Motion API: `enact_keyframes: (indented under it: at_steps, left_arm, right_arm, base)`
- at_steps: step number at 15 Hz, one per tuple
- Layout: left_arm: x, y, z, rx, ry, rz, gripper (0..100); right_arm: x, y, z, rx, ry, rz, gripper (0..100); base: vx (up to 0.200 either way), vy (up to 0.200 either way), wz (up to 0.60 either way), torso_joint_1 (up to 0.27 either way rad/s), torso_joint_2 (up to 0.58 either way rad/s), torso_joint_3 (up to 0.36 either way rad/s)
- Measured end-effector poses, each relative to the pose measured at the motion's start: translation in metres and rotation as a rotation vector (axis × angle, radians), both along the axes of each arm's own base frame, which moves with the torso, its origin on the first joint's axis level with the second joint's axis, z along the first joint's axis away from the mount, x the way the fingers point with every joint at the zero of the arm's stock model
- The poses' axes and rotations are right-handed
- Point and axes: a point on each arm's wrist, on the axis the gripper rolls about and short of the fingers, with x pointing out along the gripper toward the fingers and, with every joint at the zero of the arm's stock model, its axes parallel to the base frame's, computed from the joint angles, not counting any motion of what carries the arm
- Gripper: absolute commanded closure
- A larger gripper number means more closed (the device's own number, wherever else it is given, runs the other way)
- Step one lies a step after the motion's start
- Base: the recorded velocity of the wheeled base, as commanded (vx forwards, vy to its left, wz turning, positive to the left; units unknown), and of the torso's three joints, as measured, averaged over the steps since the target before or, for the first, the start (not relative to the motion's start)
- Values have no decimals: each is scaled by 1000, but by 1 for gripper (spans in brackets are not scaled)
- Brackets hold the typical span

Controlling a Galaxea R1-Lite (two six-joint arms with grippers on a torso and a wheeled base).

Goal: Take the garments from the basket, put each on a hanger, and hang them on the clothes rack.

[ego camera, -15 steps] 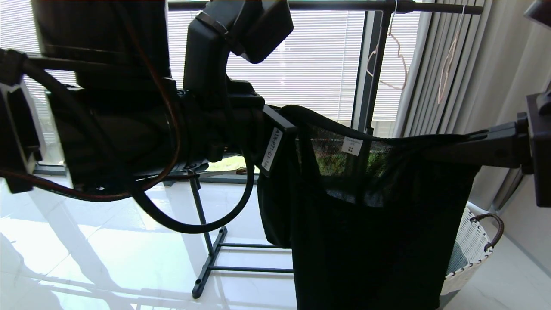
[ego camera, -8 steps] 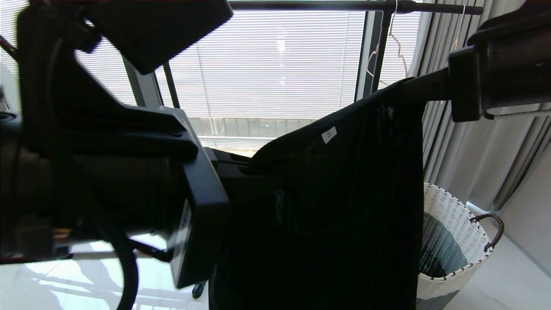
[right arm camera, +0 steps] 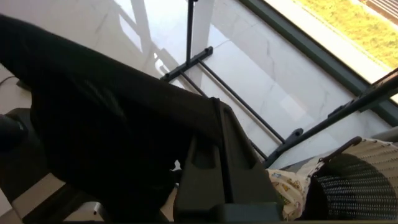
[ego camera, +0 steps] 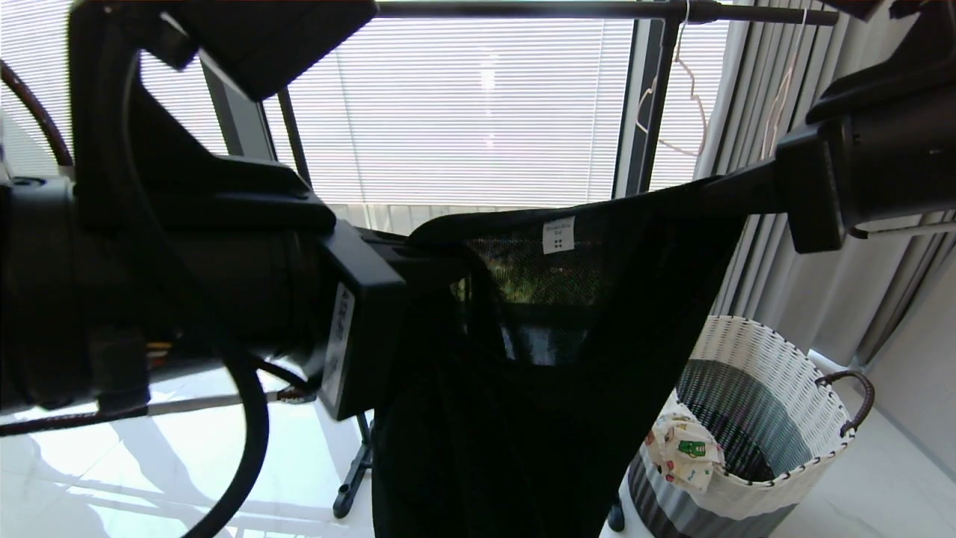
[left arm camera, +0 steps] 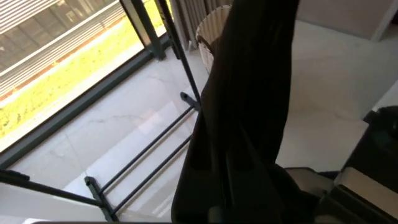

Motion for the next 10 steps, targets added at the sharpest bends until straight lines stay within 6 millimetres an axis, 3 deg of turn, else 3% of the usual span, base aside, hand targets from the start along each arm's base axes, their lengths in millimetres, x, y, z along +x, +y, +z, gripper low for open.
enact_keyframes:
  at_steps: [3,4,10]
  left_arm:
    - [17,-5,-2,-19,-22,87,100]
    - [19,-6,-3,-15,-18,92,100]
    - [31,-9,-14,52,-31,238,100]
  right_arm:
    - [-10,-10,-8,-41,26,5,100]
    - [-12,-12,-10,-50,32,5,0]
    - [-25,-28,-17,-71,48,-10,0]
  base:
    - [0,0,0,0,0,0]
    - [0,0,0,0,0,0]
    - [0,0,0,0,0,0]
